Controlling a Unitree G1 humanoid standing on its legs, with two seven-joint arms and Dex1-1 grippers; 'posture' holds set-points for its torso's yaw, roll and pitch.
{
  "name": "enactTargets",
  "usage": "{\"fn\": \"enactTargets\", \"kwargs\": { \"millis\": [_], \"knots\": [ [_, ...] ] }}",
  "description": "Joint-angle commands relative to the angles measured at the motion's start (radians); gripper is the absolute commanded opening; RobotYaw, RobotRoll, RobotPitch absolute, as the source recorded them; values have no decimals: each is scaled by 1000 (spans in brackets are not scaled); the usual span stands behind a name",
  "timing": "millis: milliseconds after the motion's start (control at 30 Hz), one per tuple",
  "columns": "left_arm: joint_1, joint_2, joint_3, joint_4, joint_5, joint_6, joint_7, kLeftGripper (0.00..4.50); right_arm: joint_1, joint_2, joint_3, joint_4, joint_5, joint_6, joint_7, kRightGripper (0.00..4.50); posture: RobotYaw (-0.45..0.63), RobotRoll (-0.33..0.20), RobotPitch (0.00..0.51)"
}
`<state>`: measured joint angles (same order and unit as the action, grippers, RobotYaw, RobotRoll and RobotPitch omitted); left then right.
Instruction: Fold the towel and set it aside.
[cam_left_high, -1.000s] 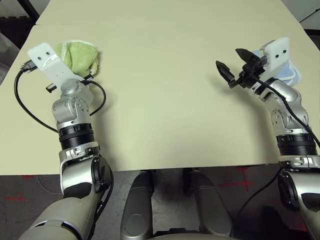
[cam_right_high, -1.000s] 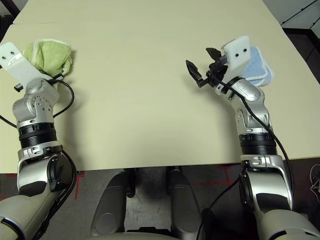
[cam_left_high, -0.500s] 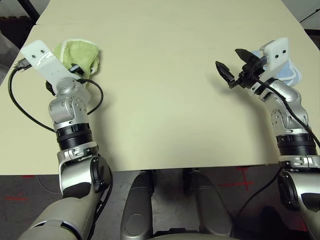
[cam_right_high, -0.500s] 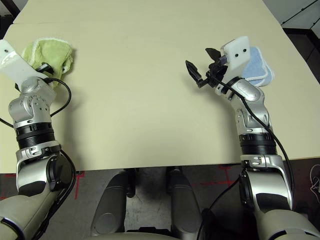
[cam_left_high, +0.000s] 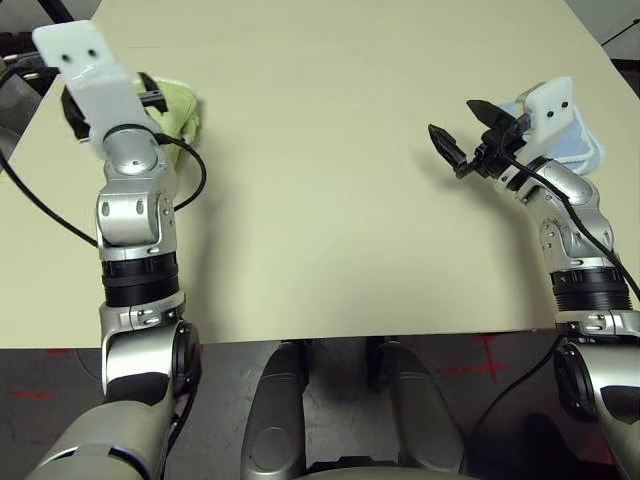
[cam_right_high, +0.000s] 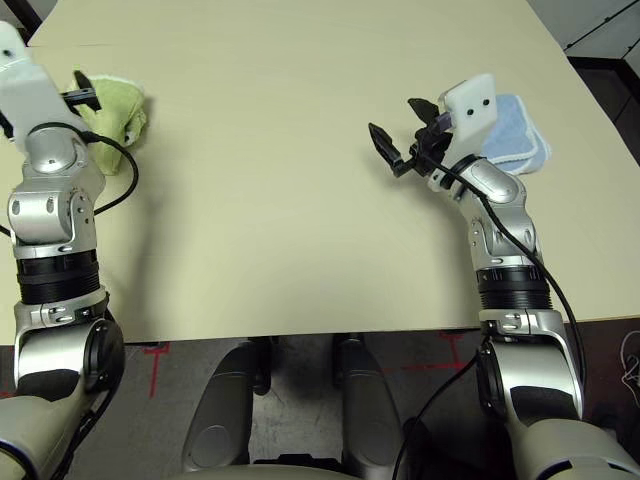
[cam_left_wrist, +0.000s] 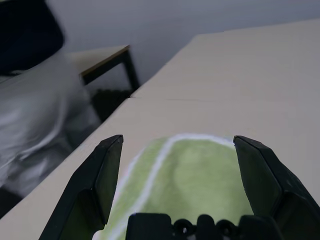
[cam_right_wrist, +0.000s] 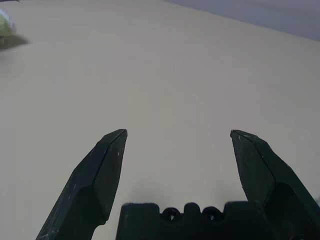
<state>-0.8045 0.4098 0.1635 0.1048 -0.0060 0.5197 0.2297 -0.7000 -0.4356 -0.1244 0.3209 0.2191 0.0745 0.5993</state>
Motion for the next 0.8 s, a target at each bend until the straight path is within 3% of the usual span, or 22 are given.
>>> {"fn": "enactTargets", "kwargs": {
  "millis": [33, 200, 333, 467, 800],
  "knots": [
    [26, 8, -24, 70, 10, -47, -78, 4483, 7, -4, 1, -6, 0, 2, 0, 4500, 2, 0, 295],
    [25, 5, -26, 114, 19, -69, -119, 4483, 11, -5, 0, -13, 1, 4, -1, 4500, 2, 0, 295],
    [45, 47, -41, 319, 30, -111, -199, 4483, 29, -12, -6, -41, 0, 11, -9, 4500, -34, 0, 289],
    [32, 51, -31, 394, 22, -110, -221, 4483, 30, -16, -5, -41, 0, 14, -10, 4500, -34, 0, 289],
    [22, 44, 11, 388, -11, -148, -241, 4483, 14, -6, -3, -43, 1, 18, -22, 4500, -29, 0, 286]
  ]
}}
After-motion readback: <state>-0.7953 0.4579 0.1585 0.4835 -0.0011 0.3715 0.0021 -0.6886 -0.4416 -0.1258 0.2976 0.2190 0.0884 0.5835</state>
